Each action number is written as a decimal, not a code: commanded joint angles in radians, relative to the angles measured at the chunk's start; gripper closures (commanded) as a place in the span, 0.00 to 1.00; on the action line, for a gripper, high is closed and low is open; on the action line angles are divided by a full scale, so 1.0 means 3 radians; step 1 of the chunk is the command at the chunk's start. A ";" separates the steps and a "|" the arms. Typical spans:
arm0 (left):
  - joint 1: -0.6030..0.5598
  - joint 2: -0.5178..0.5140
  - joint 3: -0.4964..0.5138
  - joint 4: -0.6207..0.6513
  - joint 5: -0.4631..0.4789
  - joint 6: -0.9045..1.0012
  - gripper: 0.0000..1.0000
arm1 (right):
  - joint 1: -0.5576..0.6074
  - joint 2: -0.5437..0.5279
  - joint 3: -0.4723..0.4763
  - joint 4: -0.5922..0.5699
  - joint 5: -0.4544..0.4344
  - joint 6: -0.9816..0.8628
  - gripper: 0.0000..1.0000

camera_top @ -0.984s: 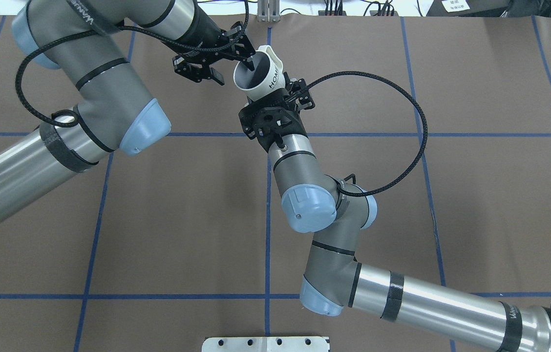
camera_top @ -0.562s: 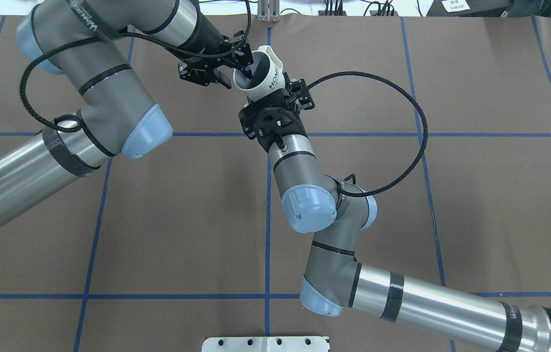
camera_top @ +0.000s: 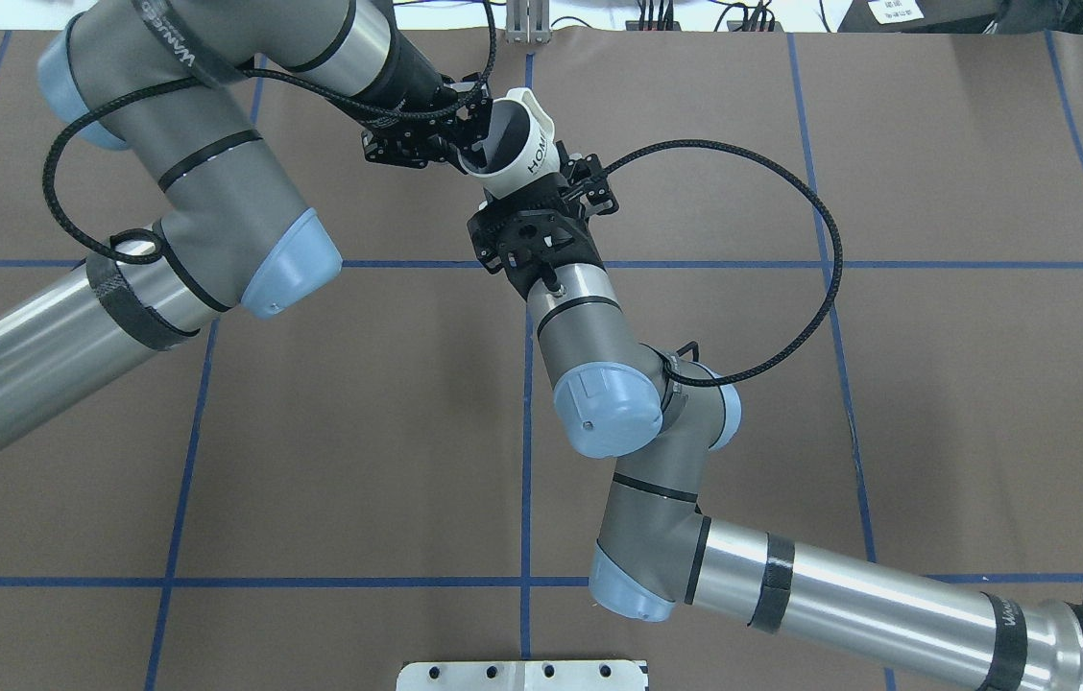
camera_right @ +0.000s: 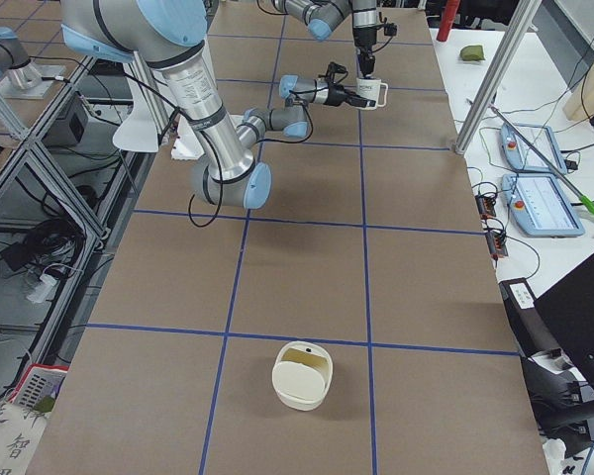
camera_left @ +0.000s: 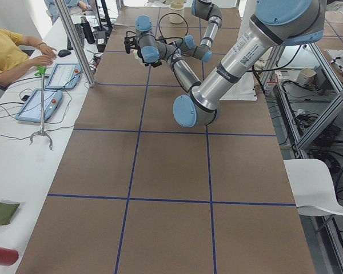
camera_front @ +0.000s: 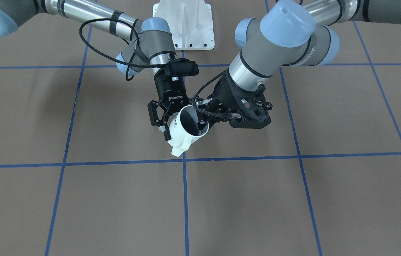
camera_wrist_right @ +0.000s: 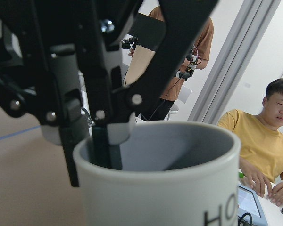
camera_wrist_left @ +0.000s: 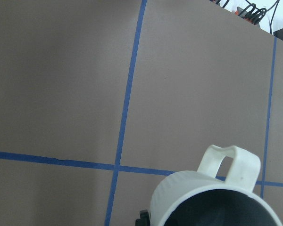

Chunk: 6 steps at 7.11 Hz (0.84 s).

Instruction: Left arm hands cup to right arm to dump lemon

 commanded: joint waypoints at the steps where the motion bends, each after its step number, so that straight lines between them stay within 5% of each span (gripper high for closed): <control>1: 0.0000 0.0005 0.0001 0.0000 0.0000 0.0000 0.81 | 0.0000 -0.0004 0.0009 -0.0003 0.0003 -0.0003 0.99; 2: 0.0000 0.0010 0.0001 -0.0005 0.0000 0.0000 1.00 | 0.0000 -0.0004 0.0009 -0.0003 0.0003 -0.0003 0.58; 3: 0.0000 0.0005 0.0001 -0.0020 0.0000 0.0010 1.00 | 0.0000 -0.0024 0.0019 0.0002 0.0008 -0.0003 0.02; 6: 0.0000 0.0005 0.0006 -0.0020 0.0000 0.0010 1.00 | -0.0010 -0.0070 0.0086 0.0012 -0.0002 -0.0008 0.01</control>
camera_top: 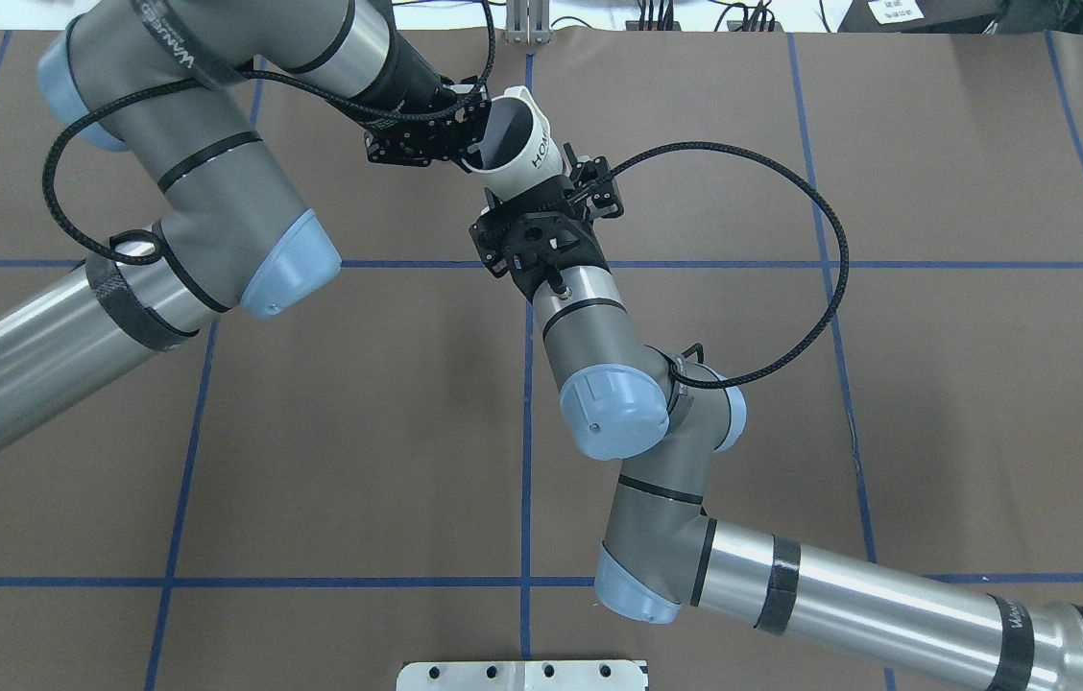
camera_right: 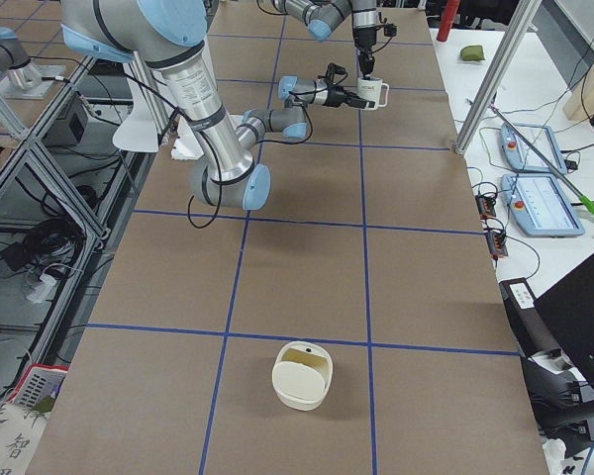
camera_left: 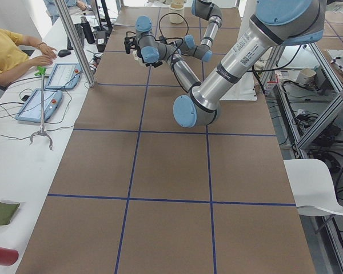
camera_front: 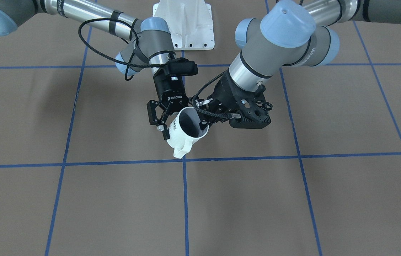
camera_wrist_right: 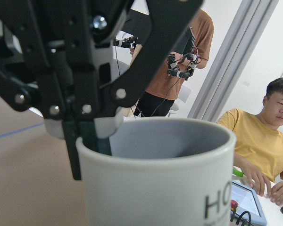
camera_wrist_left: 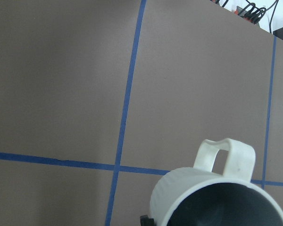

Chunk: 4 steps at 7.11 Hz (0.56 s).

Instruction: Left arm hands cup to right arm to dump lemon

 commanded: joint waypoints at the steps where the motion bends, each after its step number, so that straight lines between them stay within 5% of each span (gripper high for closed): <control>1: 0.0000 -0.0002 0.0006 -0.0001 0.0000 0.0000 1.00 | -0.0010 -0.0060 0.0128 0.0006 -0.0012 -0.0014 0.01; 4: 0.0000 -0.0007 0.0001 -0.0001 0.0000 0.0000 1.00 | -0.0321 -0.0289 0.0485 0.0011 -0.0230 -0.0029 0.01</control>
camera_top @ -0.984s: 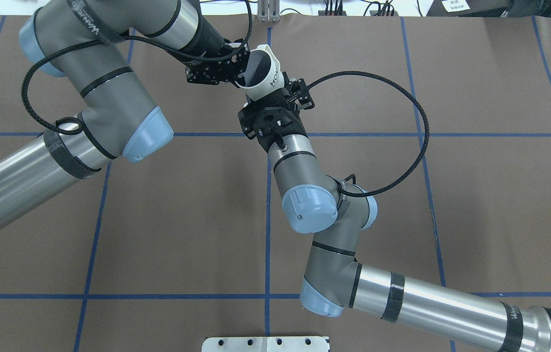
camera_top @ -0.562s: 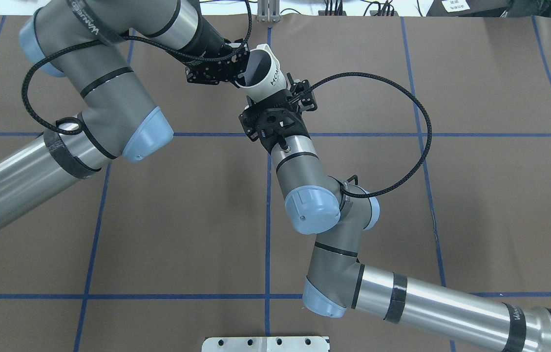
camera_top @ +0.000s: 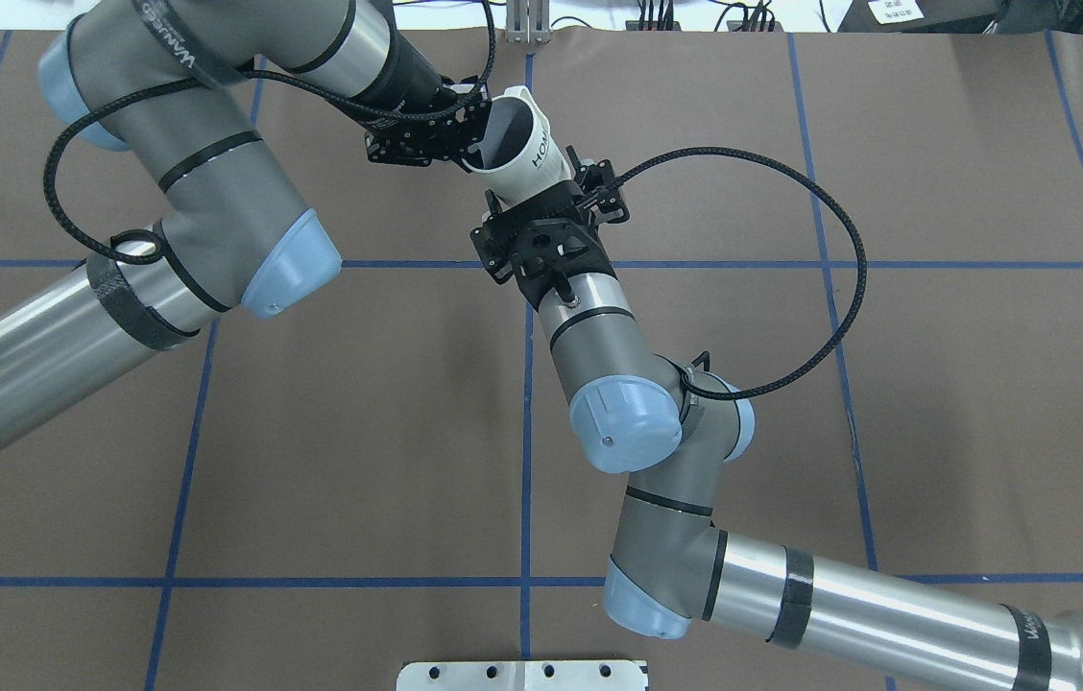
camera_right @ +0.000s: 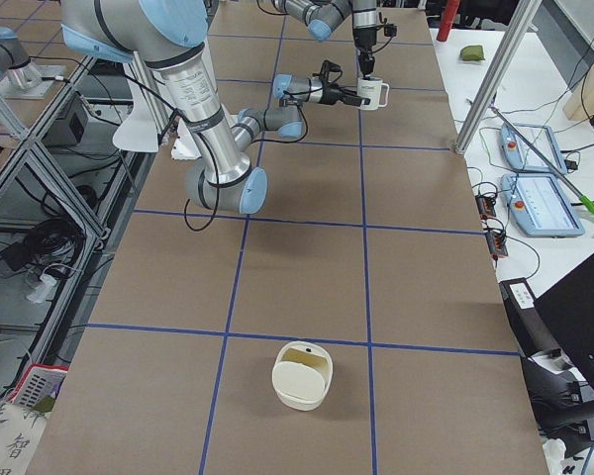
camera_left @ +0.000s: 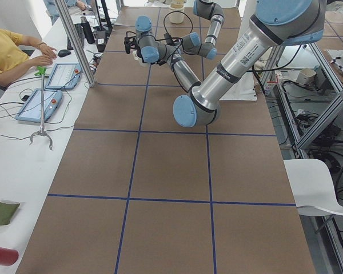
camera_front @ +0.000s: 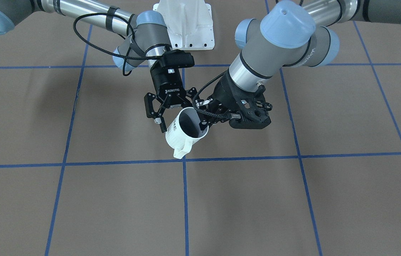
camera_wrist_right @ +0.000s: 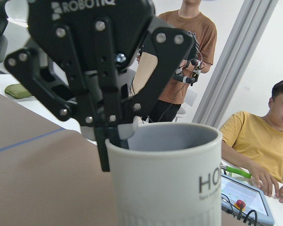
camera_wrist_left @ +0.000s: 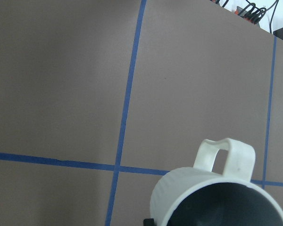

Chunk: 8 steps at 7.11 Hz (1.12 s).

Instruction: Left arm hands cup to right arm to dump lemon

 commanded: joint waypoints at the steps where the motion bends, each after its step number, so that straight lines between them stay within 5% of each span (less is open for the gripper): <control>1: 0.0000 -0.0006 -0.0004 0.0005 0.0000 0.0000 1.00 | -0.0263 -0.0206 0.0282 -0.0001 -0.0219 -0.0006 0.01; 3: -0.0005 -0.0006 -0.0015 0.0005 0.0000 0.0000 1.00 | -0.0478 -0.0360 0.0711 0.0004 -0.0235 -0.0011 0.01; 7: -0.0041 0.0015 -0.0025 0.0015 0.0005 0.0030 1.00 | -0.0306 -0.0452 0.0902 -0.0011 -0.0174 0.0005 0.01; 8: -0.0051 0.0085 -0.0030 0.0020 0.0005 0.0183 1.00 | -0.0188 -0.0462 0.0897 -0.0016 0.0029 0.0045 0.01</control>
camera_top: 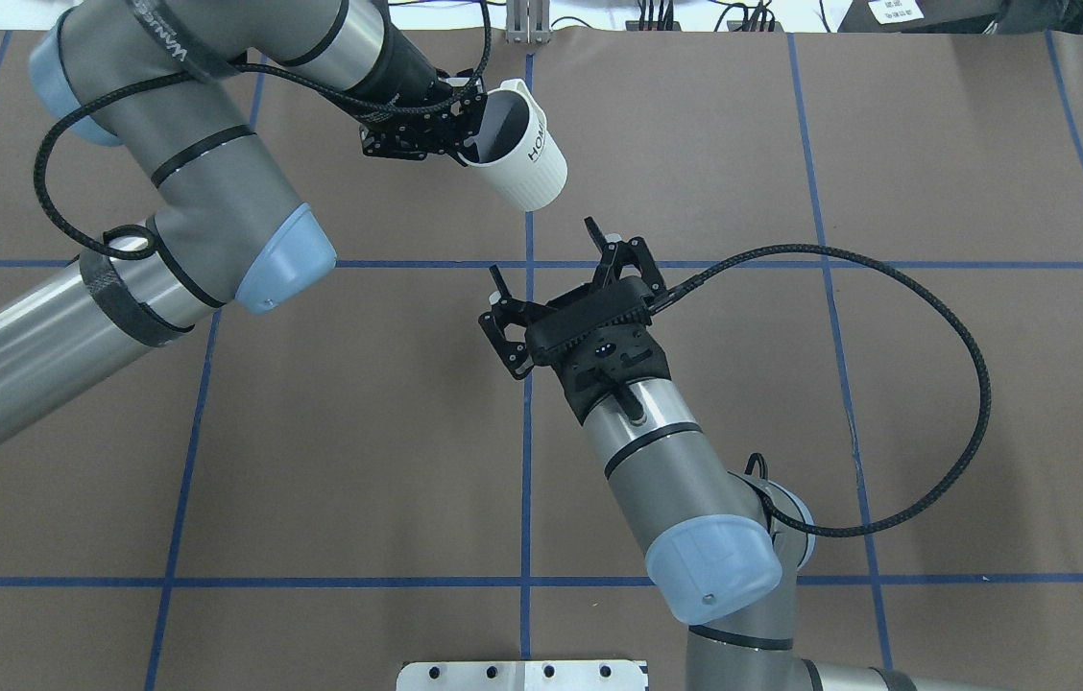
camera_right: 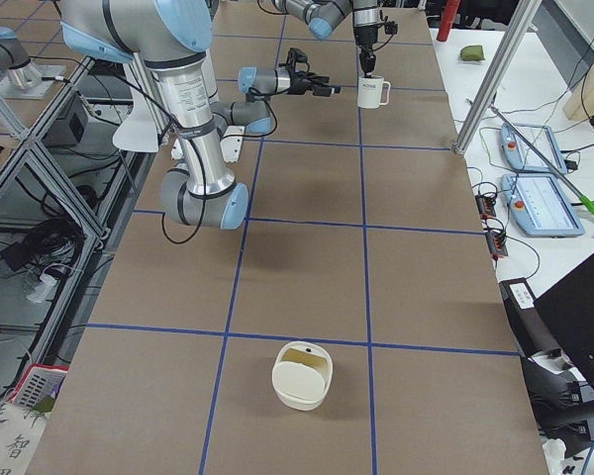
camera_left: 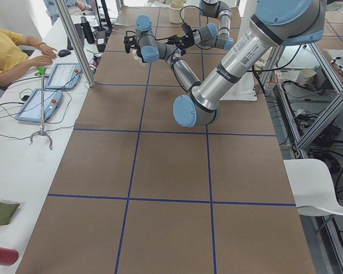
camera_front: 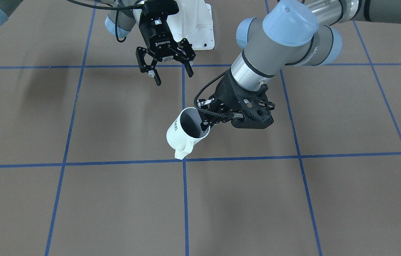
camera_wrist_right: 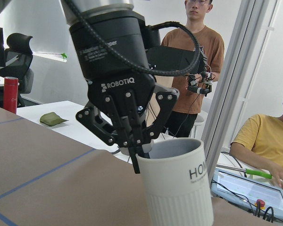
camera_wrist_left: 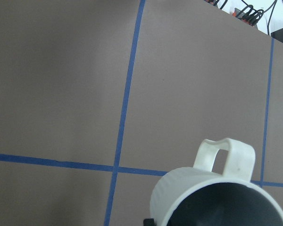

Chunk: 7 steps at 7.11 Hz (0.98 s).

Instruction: Left arm hands cup to right arm to dump lemon

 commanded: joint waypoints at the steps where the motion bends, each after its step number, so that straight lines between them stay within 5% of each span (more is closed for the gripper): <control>1: -0.0067 0.0142 -0.0005 0.0005 0.0001 0.0251 1.00 | 0.0226 -0.0068 0.0008 -0.0015 0.0293 0.0113 0.01; 5: -0.0297 0.0897 -0.0412 0.0020 -0.0040 0.0768 1.00 | 0.1181 -0.0104 0.0059 -0.1035 0.1651 0.0767 0.01; 7: -0.0450 0.1439 -0.0648 0.0031 -0.0045 0.1247 1.00 | 0.1829 -0.0104 0.0079 -0.1710 0.2905 0.0922 0.01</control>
